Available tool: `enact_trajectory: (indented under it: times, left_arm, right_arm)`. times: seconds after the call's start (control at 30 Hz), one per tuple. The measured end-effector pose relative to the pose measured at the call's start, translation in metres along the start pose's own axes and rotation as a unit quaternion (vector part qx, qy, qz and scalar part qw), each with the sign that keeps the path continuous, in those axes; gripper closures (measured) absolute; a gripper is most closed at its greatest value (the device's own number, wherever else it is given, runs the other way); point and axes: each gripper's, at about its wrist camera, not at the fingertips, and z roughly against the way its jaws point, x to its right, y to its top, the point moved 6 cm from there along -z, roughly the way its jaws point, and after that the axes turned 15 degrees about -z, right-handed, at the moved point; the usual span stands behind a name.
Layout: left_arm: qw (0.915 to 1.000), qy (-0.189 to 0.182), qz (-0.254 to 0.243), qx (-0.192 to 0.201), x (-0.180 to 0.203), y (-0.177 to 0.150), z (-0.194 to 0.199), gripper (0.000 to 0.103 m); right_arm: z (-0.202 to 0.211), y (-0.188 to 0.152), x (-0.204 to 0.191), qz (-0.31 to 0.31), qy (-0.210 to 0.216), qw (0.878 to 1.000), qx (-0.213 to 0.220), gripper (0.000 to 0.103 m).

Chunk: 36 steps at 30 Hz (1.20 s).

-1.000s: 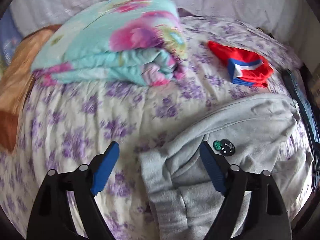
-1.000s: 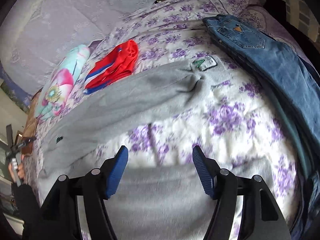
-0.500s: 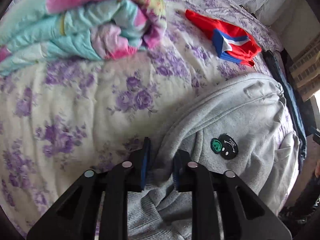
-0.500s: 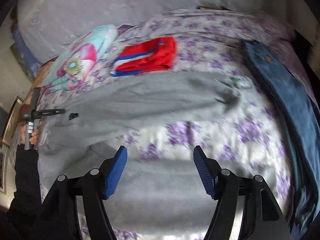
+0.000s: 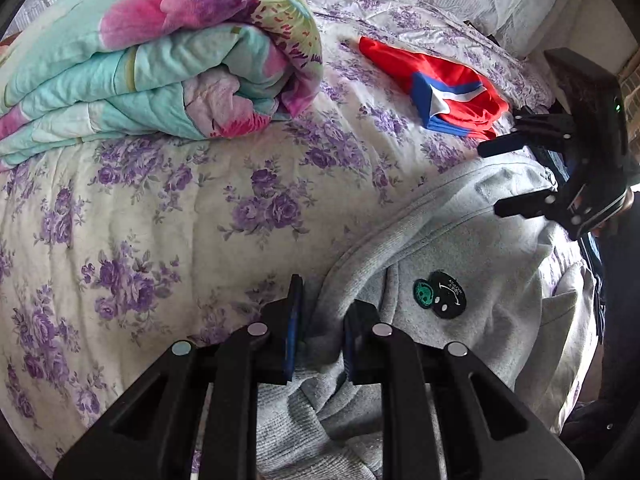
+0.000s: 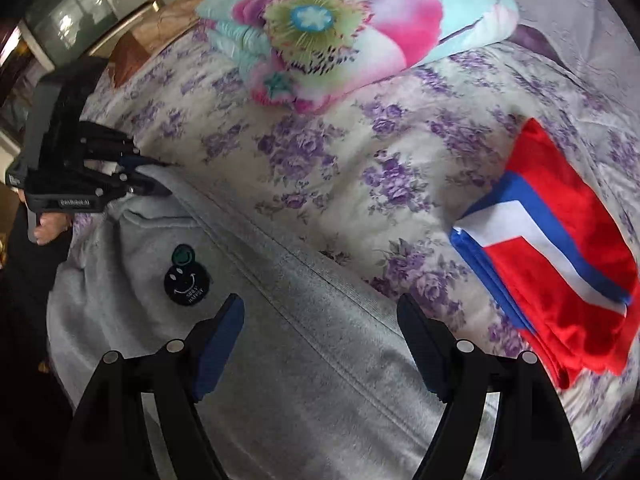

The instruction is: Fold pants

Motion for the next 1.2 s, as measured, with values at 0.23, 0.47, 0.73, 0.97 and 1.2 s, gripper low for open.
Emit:
enact_trajectory:
  times: [0.23, 0.47, 0.73, 0.97, 1.2]
  left_arm:
    - [1.0000, -0.001, 0.004, -0.001, 0.000, -0.001, -0.002, 0.087]
    - [0.9991, 0.019, 0.030, 0.025, -0.005, 0.008, 0.007, 0.087]
    - [0.9967, 0.062, 0.045, 0.026, -0.015, 0.011, 0.002, 0.086]
    - [0.9945, 0.027, 0.003, 0.101, 0.034, 0.000, 0.084, 0.085]
    - [0.9911, 0.019, -0.053, 0.120, 0.116, -0.079, 0.134, 0.085]
  right_arm:
    - [-0.036, 0.003, 0.009, 0.003, 0.017, 1.000, -0.023, 0.080]
    - [-0.007, 0.022, 0.011, -0.026, 0.009, 0.998, 0.056, 0.094]
    - [-0.015, 0.034, -0.002, -0.049, -0.066, 0.994, 0.068, 0.093]
    - [0.104, -0.031, -0.044, -0.054, -0.017, 0.990, 0.128, 0.093]
    - [0.129, -0.156, -0.118, -0.066, 0.026, 0.989, 0.127, 0.093]
